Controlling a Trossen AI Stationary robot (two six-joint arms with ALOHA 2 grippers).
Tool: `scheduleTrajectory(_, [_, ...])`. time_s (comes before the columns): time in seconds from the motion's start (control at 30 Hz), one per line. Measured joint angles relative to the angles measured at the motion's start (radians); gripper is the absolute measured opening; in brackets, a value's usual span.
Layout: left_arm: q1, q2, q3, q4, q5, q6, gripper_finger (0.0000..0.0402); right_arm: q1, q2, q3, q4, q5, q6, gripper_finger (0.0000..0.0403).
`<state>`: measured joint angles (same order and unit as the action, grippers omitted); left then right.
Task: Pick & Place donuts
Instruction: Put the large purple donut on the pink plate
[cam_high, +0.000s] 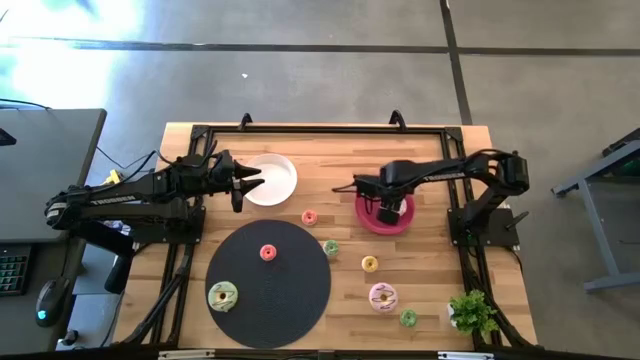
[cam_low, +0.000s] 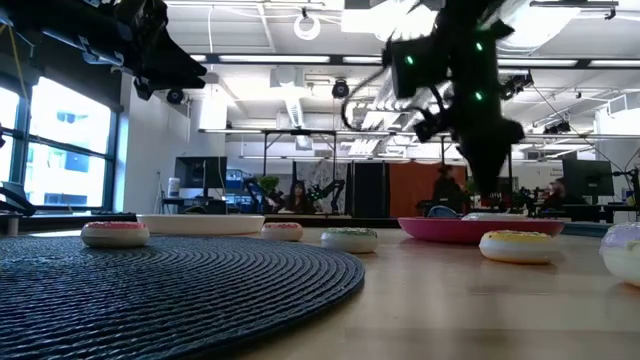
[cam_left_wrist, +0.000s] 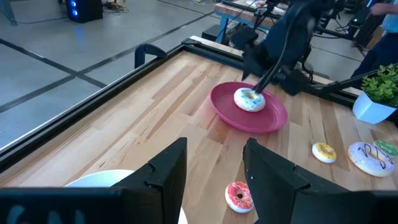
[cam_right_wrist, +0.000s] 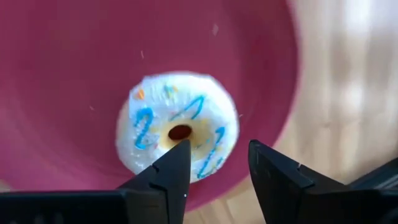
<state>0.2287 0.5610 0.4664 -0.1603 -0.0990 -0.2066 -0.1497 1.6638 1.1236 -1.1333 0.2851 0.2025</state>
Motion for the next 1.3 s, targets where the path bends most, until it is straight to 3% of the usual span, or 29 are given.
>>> scheduleTrajectory(0.1, [0.000,0.000,0.000,0.000,0.000,0.000,0.0152,0.005,-0.001,0.105,-0.077,-0.044,0.001,0.0151])
scheduleTrajectory(0.23, [0.000,0.000,0.000,-0.014,0.000,0.000,0.0152,0.055,-0.002,0.211,-0.157,-0.246,0.000,0.0152])
scheduleTrajectory(0.3, [0.000,0.000,0.000,-0.028,0.001,0.000,0.0152,0.102,-0.002,0.231,-0.155,-0.344,0.001,0.0152])
scheduleTrajectory(0.4, [0.000,0.000,0.000,-0.046,0.001,0.000,0.0152,0.208,-0.005,0.215,-0.107,-0.397,0.005,0.0152])
scheduleTrajectory(0.5, [0.000,0.000,0.000,-0.056,0.002,0.000,0.0152,0.330,-0.005,0.166,-0.010,-0.409,0.045,0.0153])
scheduleTrajectory(0.7, [0.000,0.000,0.000,-0.045,0.003,0.000,0.0152,0.530,-0.004,0.065,0.266,-0.428,0.303,0.0154])
scheduleTrajectory(0.87, [0.000,0.000,0.000,-0.044,0.011,0.000,0.0152,0.652,-0.005,-0.004,0.379,-0.423,0.489,0.0154])
scheduleTrajectory(1.13, [0.000,0.000,0.000,-0.044,0.012,-0.001,0.0152,0.731,0.001,-0.183,0.660,-0.350,0.644,0.0154])
scheduleTrajectory(1.3, [0.000,0.000,0.000,-0.031,0.013,0.000,0.0152,0.734,-0.002,-0.272,0.789,-0.331,0.661,0.0153])
